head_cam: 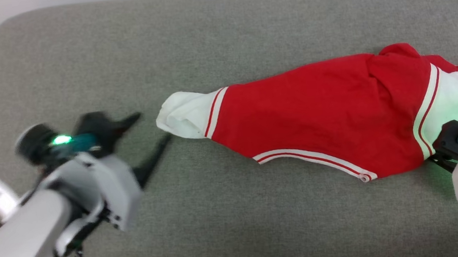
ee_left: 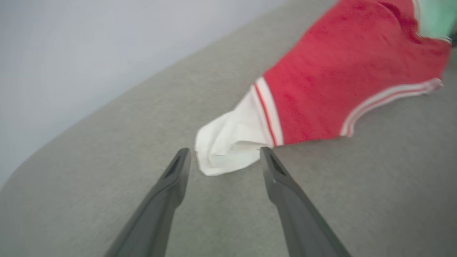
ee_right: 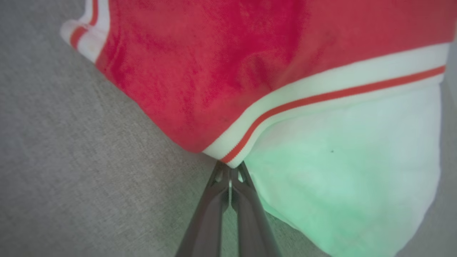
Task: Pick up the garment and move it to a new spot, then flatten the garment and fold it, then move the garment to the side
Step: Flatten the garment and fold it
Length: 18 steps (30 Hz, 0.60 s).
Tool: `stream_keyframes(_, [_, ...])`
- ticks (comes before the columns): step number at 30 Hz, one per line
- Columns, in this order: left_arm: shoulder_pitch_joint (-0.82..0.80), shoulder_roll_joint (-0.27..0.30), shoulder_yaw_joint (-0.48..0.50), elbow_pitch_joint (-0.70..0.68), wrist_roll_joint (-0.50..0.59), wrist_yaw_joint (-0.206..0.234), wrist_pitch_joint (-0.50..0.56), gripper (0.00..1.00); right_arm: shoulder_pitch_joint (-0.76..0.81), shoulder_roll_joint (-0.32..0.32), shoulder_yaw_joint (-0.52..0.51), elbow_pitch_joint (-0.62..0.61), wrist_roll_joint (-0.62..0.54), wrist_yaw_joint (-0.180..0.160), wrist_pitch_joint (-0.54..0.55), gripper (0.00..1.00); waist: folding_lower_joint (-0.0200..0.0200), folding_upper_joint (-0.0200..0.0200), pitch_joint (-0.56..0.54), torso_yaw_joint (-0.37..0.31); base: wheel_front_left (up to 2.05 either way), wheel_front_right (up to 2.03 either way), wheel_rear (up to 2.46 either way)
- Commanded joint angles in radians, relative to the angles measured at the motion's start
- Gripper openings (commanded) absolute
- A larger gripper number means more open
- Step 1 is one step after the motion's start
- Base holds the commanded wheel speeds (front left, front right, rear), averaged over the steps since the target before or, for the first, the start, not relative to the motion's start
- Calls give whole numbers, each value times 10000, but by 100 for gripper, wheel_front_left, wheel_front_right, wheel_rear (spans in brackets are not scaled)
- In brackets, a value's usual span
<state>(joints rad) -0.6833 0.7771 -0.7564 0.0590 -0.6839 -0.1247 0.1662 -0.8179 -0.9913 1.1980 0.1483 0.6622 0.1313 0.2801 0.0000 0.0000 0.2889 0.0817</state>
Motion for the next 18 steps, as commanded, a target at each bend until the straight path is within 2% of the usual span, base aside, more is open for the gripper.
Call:
stream_keyframes(1, [-606, 2, -871, -264, -500, -68, 503, 100, -198, 136, 76, 3, 47, -10, -56, 0, 0, 0, 137, -112, 0, 0, 0])
stream_keyframes(5, [-2408, 320, -3084, -232, -1535, -46, 1514, 100, -436, 271, 220, -20, 84, -10, -126, 0, 0, 0, 409, -234, 0, 0, 0])
stream_keyframes(6, [-2408, 320, -3084, -232, -1535, -46, 1514, 100, -436, 271, 220, -20, 84, -10, -126, 0, 0, 0, 409, -234, 0, 0, 0])
stream_keyframes(10, [-3823, 260, -4658, 473, -2013, -49, 1430, 100, -653, 305, 311, -122, 70, -10, -150, 0, 0, 0, 739, -380, 0, 0, 0])
stream_keyframes(13, [-4370, 37, -5121, 1126, -2223, -50, 1170, 100, -787, 288, 363, -211, 72, -10, -135, 0, 0, 0, 970, -468, 0, 0, 0])
stream_keyframes(18, [-4394, -374, -5249, 1924, -2067, -51, 1278, 100, -1015, 296, 413, -310, 57, -10, -153, 0, 0, 0, 1279, -596, 0, 0, 0])
